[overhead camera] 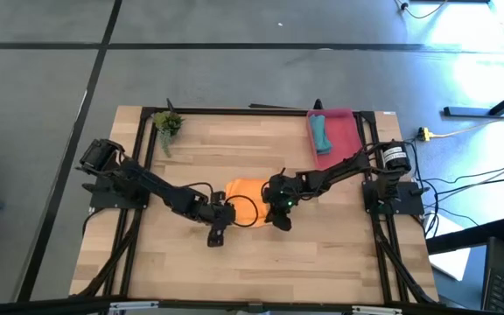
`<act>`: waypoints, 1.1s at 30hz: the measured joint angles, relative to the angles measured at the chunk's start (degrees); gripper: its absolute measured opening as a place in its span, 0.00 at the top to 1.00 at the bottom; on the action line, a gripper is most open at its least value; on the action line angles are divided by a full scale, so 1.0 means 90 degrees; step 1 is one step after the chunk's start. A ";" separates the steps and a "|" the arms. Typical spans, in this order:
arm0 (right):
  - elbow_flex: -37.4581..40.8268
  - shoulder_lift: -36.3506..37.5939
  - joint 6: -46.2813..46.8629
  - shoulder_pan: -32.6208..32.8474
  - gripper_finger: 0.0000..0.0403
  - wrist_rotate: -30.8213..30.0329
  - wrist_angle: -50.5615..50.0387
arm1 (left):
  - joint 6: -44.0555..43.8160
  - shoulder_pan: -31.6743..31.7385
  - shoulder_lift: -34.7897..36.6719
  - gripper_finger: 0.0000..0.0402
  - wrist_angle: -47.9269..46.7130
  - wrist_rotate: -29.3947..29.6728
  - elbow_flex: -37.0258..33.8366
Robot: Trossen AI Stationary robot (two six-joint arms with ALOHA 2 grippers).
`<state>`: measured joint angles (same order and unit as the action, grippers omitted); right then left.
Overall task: Roll microfiber towels into tight, uniform cylinder then place into a basket
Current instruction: Roll the yellow microfiber cloth on the table
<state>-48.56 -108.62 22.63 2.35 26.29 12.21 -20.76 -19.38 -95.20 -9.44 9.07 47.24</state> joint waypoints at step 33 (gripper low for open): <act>-0.0017 0.0019 -0.0070 0.0000 0.98 -0.0316 -0.0312 | -0.0337 0.1804 0.0010 1.00 -0.1537 -0.1964 0.0887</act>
<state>-48.71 -108.44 22.00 2.35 23.44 9.41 -23.79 -3.14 -95.11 -23.28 -8.60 55.22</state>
